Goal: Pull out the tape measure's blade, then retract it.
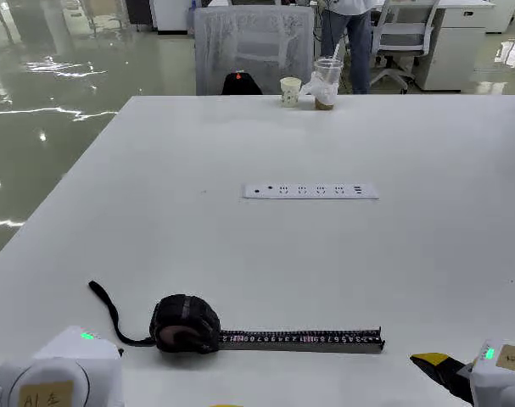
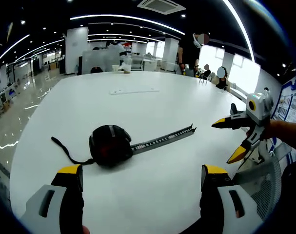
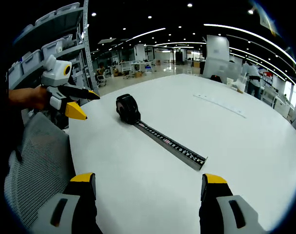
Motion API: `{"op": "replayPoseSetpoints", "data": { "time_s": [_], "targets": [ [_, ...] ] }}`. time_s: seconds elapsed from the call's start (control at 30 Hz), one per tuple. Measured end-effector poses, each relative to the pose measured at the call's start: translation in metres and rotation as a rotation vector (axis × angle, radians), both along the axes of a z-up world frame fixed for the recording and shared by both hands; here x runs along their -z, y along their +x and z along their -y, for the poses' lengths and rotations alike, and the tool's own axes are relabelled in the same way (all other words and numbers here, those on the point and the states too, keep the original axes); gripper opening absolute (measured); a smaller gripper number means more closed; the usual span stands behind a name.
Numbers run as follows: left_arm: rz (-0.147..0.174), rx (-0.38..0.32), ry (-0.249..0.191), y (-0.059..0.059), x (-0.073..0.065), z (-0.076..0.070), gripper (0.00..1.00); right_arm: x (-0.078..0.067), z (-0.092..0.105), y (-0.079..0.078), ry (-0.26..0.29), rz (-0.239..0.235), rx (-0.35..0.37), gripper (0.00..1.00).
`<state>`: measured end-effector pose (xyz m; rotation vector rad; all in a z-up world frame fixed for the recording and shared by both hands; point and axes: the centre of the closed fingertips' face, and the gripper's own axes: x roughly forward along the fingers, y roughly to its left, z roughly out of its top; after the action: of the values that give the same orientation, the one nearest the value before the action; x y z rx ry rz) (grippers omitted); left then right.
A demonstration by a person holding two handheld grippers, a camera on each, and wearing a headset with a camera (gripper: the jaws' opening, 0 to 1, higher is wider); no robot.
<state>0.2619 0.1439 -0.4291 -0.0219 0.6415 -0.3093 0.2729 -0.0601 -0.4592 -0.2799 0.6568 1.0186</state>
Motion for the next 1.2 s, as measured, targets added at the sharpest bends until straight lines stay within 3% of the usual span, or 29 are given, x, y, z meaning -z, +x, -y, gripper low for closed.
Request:
{"op": "replayPoseSetpoints", "data": {
  "time_s": [0.67, 1.2],
  "targets": [
    [-0.003, -0.067, -0.011, 0.032, 0.006, -0.005, 0.99, 0.007, 0.002, 0.02, -0.042, -0.009, -0.111, 0.82],
    [-0.019, -0.106, -0.02, 0.047, 0.019, -0.01, 0.99, 0.013, 0.008, 0.045, -0.103, 0.007, -0.23, 0.72]
  ]
}}
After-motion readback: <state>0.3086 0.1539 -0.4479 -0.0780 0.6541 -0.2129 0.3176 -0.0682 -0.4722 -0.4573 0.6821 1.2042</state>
